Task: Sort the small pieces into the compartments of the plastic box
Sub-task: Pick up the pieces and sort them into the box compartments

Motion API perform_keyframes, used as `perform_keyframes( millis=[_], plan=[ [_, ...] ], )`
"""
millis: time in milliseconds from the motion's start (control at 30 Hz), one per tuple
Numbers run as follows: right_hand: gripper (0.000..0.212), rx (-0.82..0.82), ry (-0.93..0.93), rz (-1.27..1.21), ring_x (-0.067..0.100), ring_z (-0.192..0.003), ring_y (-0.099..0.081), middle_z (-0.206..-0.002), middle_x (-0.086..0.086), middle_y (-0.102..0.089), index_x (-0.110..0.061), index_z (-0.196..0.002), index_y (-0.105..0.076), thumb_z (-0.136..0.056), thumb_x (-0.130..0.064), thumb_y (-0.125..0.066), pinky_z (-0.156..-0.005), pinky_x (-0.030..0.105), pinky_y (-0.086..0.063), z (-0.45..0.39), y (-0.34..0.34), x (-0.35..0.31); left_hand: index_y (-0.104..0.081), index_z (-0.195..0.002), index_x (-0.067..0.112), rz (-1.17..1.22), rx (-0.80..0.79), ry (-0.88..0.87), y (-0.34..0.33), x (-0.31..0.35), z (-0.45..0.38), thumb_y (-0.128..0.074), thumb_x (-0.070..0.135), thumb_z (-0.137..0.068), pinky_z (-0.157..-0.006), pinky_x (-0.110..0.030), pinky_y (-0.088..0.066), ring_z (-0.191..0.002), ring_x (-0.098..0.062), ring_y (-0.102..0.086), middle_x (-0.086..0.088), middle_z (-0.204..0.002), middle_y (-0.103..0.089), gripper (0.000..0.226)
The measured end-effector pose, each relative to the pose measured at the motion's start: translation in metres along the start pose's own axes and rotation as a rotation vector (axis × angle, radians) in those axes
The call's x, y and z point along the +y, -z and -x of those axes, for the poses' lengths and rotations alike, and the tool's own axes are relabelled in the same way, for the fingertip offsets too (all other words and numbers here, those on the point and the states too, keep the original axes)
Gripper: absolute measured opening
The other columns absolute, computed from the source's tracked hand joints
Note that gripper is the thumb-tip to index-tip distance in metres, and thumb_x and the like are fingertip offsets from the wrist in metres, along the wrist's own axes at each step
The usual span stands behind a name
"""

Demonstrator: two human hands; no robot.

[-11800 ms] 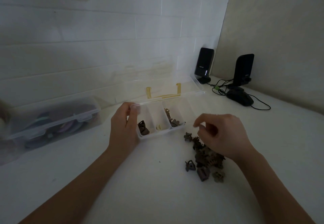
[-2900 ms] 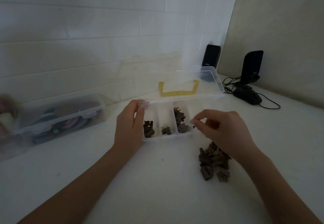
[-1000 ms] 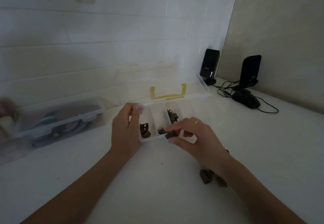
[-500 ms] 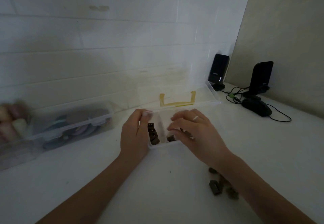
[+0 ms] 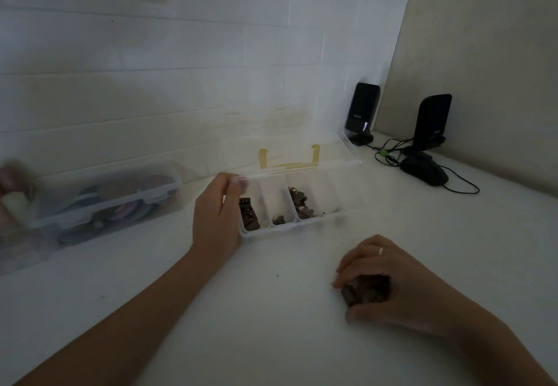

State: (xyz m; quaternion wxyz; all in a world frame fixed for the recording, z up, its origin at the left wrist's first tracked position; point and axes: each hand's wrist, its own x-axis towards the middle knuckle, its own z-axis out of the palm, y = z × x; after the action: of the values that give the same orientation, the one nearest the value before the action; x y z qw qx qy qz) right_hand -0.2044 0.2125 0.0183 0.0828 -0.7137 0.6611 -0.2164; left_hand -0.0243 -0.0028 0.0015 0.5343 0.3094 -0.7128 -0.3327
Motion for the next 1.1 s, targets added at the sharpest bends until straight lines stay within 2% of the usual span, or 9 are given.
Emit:
perform_keyframes(
  millis=[167, 333, 400, 500, 633, 733, 867, 1033, 1100],
  plan=[
    [0.034, 0.072, 0.010, 0.006, -0.004, -0.102, -0.047, -0.096, -0.031, -0.058, -0.040, -0.100, -0.069, -0.069, -0.055, -0.072, -0.090, 0.030, -0.043, -0.006, -0.008, -0.005, -0.061, -0.085, 0.019, 0.004, 0.007, -0.007, 0.000, -0.001, 0.001, -0.043, 0.025, -0.096, -0.067, -0.028, -0.043, -0.067, 0.002, -0.053, 0.012, -0.079, -0.063, 0.022],
    [0.035, 0.168, 0.038, -0.025, -0.010, -0.101, -0.045, -0.092, -0.039, -0.057, -0.044, -0.103, -0.068, -0.070, -0.040, -0.078, -0.088, 0.006, -0.027, -0.005, -0.013, -0.010, -0.060, -0.083, 0.023, 0.002, 0.003, 0.004, 0.001, 0.000, 0.002, -0.045, 0.025, -0.097, -0.065, -0.027, -0.042, -0.066, 0.002, -0.053, 0.019, -0.075, -0.062, 0.021],
    [0.037, 0.252, 0.004, -0.156, -0.008, -0.098, -0.051, -0.096, -0.034, -0.060, -0.045, -0.099, -0.069, -0.066, -0.033, -0.081, -0.083, 0.002, -0.032, -0.010, -0.011, -0.016, -0.060, -0.083, 0.023, -0.001, 0.010, -0.006, 0.001, 0.000, 0.003, -0.043, 0.028, -0.096, -0.066, -0.027, -0.042, -0.067, 0.001, -0.053, 0.016, -0.077, -0.063, 0.022],
    [0.031, 0.329, 0.075, -0.331, 0.000, -0.084, -0.060, -0.092, -0.019, -0.065, -0.032, -0.094, -0.066, -0.066, -0.028, -0.081, -0.076, 0.008, -0.041, -0.036, -0.001, -0.033, -0.060, -0.084, 0.022, -0.023, 0.017, -0.024, 0.001, 0.001, 0.003, -0.040, 0.033, -0.094, -0.067, -0.029, -0.043, -0.070, -0.003, -0.056, 0.013, -0.080, -0.064, 0.025],
    [0.028, 0.364, 0.162, -0.334, 0.005, -0.069, -0.058, -0.081, -0.013, -0.060, -0.020, -0.087, -0.061, -0.068, -0.019, -0.082, -0.065, 0.013, -0.045, -0.093, 0.005, -0.057, -0.060, -0.085, 0.019, -0.021, 0.015, -0.016, 0.001, 0.002, 0.002, -0.043, 0.028, -0.097, -0.070, -0.034, -0.048, -0.076, -0.010, -0.061, 0.011, -0.081, -0.064, 0.022],
    [0.023, 0.439, 0.150, -0.387, 0.007, -0.071, -0.058, -0.085, -0.008, -0.060, -0.020, -0.087, -0.067, -0.069, -0.014, -0.081, -0.069, 0.017, -0.049, -0.117, -0.009, -0.062, -0.061, -0.089, 0.018, -0.036, -0.011, -0.053, 0.001, 0.001, 0.002, -0.042, 0.025, -0.099, -0.071, -0.030, -0.047, -0.080, -0.010, -0.061, 0.010, -0.082, -0.064, 0.022],
    [0.035, 0.510, 0.138, -0.417, 0.007, -0.073, -0.056, -0.086, -0.016, -0.058, -0.024, -0.099, -0.065, -0.070, -0.010, -0.080, -0.070, 0.012, -0.046, -0.113, -0.033, -0.054, -0.063, -0.092, 0.015, -0.067, -0.017, -0.089, 0.000, -0.001, 0.000, -0.041, 0.022, -0.099, -0.073, -0.020, -0.045, -0.084, -0.001, -0.060, 0.014, -0.085, -0.064, 0.024],
    [0.038, 0.566, 0.081, -0.517, 0.003, -0.067, -0.057, -0.086, -0.005, -0.065, -0.027, -0.077, -0.045, -0.071, -0.009, -0.078, -0.062, 0.012, -0.046, -0.114, -0.036, -0.051, -0.061, -0.089, 0.016, -0.035, -0.006, -0.105, -0.001, 0.001, 0.001, -0.039, 0.025, -0.097, -0.072, -0.012, -0.042, -0.082, 0.005, -0.059, 0.016, -0.085, -0.063, 0.025],
    [0.033, 0.560, 0.091, -0.426, 0.003, -0.071, -0.053, -0.088, -0.004, -0.067, -0.022, -0.073, -0.047, -0.072, -0.012, -0.078, -0.063, 0.010, -0.044, -0.114, -0.038, -0.051, -0.061, -0.088, 0.018, -0.034, -0.002, -0.112, -0.001, 0.001, 0.002, -0.039, 0.025, -0.097, -0.072, -0.010, -0.041, -0.081, 0.006, -0.058, 0.017, -0.084, -0.063, 0.025]
  ],
)
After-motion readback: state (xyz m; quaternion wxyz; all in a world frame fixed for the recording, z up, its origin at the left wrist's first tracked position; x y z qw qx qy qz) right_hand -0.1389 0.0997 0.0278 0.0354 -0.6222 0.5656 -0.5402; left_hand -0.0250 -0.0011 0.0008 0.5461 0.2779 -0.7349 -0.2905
